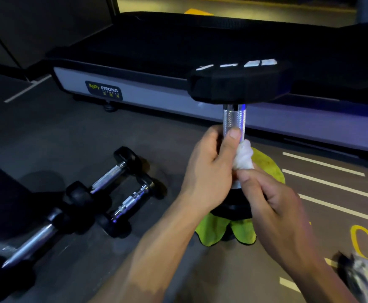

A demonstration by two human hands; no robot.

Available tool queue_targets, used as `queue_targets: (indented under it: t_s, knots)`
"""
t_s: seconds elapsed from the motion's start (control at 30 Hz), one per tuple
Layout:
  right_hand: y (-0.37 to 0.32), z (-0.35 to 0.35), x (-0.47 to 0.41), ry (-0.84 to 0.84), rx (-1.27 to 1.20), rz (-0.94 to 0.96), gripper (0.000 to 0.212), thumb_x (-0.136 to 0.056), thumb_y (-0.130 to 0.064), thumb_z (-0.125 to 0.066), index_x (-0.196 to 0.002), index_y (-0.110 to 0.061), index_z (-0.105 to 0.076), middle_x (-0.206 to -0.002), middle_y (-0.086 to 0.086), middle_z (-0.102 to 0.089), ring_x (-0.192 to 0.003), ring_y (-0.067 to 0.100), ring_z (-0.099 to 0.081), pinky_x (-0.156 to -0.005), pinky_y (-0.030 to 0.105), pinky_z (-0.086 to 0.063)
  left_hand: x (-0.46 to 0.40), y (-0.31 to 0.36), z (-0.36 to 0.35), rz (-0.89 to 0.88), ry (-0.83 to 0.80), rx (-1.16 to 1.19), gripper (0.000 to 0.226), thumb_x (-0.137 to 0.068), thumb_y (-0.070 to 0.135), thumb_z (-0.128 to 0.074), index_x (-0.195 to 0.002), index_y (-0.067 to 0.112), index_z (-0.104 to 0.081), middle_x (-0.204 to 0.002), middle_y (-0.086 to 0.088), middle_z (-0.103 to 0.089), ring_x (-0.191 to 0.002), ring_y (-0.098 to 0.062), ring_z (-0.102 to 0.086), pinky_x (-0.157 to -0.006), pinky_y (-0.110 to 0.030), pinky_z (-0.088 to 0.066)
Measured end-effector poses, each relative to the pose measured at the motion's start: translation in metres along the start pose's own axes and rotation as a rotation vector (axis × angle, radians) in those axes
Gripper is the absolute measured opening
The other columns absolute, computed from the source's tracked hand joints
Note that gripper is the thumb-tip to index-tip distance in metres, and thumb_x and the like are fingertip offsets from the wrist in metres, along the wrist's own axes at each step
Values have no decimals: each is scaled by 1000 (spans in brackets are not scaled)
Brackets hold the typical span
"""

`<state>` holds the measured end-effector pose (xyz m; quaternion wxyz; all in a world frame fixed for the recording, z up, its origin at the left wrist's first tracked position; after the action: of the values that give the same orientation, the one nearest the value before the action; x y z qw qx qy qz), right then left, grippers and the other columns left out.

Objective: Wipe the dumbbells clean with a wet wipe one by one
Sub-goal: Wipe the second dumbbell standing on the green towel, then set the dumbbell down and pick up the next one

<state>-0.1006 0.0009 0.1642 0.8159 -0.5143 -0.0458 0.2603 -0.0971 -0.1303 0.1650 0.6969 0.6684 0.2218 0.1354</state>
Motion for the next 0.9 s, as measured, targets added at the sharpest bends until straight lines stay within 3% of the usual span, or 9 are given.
queue_targets:
  t_s: [0.1,0.2,0.27,0.4,0.53,0.6,0.7,0.8,0.9]
  knots:
    - [1,10,6,71,-243,-60,32,-106,-21,-50,-95,-29,-79,-98,-20,-76,-93,-5,-68,-76,6,-46,6,-2,1,5,81,72,25,-103,45,-49,-95,26,-64,-90,-2,-76,-81,-16,-71,-77,-46,-59]
    - [7,27,13,234,-307,-73,33,-105,-22,-50,-88,-24,-79,-76,-17,-70,-66,-1,-55,-60,15,-39,15,-3,12,19,125,93,30,-108,39,-45,-104,20,-67,-91,-1,-77,-76,-14,-68,-67,-31,-59]
    - [8,30,16,234,-352,-75,29,-100,-27,-52,-82,-19,-74,-74,-12,-67,-68,3,-53,-66,23,-36,22,-3,26,66,167,182,37,-103,41,-46,-111,9,-64,-85,-1,-76,-78,-15,-71,-66,-25,-58]
    - [2,3,25,9,-380,-76,31,-92,-33,-47,-76,-19,-68,-62,-11,-54,-59,1,-42,-58,16,-29,41,-9,75,157,223,220,42,-91,45,-48,-106,9,-64,-79,-2,-72,-73,-15,-71,-62,-27,-59]
    - [4,-51,47,-247,-387,-103,30,-91,-38,-49,-78,-21,-70,-61,9,-49,-55,11,-40,-52,15,-29,74,-28,144,250,258,-34,45,-98,48,-47,-103,6,-65,-79,-3,-70,-70,-17,-66,-68,-34,-55]
    - [13,-77,61,-365,-421,-126,28,-92,-35,-51,-82,-19,-71,-63,-4,-55,-60,11,-46,-58,12,-33,95,-43,179,275,245,-196,57,-100,55,-52,-101,-1,-61,-78,-7,-68,-68,-22,-60,-67,-37,-49]
    - [29,-104,82,-530,-418,-148,24,-94,-35,-51,-93,-23,-72,-76,-5,-63,-71,18,-53,-66,24,-41,128,-63,228,322,233,-392,66,-92,62,-50,-101,-2,-60,-76,-9,-61,-66,-22,-53,-64,-38,-43]
    - [39,-126,96,-607,-412,-189,20,-101,-34,-53,-96,-29,-71,-81,4,-64,-68,17,-52,-69,37,-43,161,-82,271,387,186,-597,54,-97,57,-49,-94,5,-60,-72,-3,-62,-59,-20,-54,-50,-32,-45]
    - [42,-148,101,-649,-341,-205,22,-102,-22,-53,-97,-34,-70,-75,2,-62,-70,28,-53,-72,47,-48,185,-100,303,450,125,-767,49,-91,61,-47,-92,14,-61,-71,2,-66,-57,-6,-58,-49,-21,-46]
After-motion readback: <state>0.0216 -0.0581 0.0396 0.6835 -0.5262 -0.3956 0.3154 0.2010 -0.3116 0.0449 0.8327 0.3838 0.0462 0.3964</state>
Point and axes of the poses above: each hand's wrist, its own x-axis away from the middle knuckle, its own z-axis out of the back of the hand, y = z × x, the point moved 3 cm from there along -x, towards the middle knuckle
